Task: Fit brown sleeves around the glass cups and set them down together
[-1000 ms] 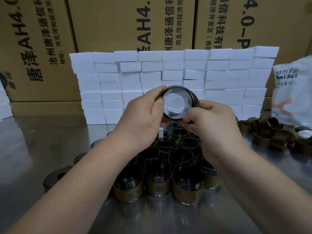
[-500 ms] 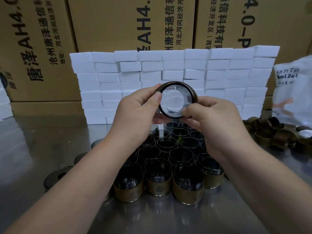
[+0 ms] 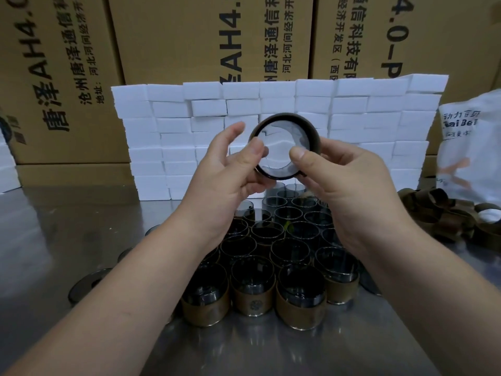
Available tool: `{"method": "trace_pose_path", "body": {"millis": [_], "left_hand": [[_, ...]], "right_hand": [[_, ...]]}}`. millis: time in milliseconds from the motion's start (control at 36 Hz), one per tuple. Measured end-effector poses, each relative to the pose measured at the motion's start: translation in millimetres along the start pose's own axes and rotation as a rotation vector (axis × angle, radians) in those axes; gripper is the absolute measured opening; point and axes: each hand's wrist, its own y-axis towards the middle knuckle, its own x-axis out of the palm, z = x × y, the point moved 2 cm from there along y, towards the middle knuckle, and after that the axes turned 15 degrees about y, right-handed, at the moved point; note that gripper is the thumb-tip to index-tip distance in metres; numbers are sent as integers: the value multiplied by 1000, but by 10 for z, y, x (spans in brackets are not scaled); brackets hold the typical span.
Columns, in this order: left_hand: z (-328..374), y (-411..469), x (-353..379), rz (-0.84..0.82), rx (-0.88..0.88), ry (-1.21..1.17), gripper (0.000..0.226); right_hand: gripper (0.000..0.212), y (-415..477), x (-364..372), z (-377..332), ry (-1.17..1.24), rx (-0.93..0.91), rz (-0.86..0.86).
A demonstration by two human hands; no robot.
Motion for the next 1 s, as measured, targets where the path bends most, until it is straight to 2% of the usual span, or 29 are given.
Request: {"method": "trace_pose_path", "body": {"millis": [56,111,167,222,306,472,639,806,917,1000], "left_hand": [[1,0,-13,-3,-35,-49,58],[-12,6,-20,-34,-68,-128,39],[-21,8,-22,-79,-105,-219,33],[-22,-1,-15,-120,-138,-261,37],[-24,-12,-2,-175,-181,-283,37],[-28,-10,18,-251,-173,-353,25],[-56,-3,36,-267,-180,-392,27],[-102,7,54,-260,-237,-449,51],[-139,9,83,-284,-226,-550,73],[-122,-9,105,-309,-251,-480,61]], "right_hand": [[64,2,-7,18,-10,50,9],[72,-3,0,32,0,117,-10],[65,-8,18,48,51,183,-32],[59,-9,29,66,97,253,-44],[64,-11,43,81,139,339,-101],[69,10,29,74,167,304,-77],[61,23,16,99,153,278,-83],[46,21,20,107,174,269,-140],[45,32,-5,106,284,303,-133],[28,23,12,70,418,324,-159]]}}
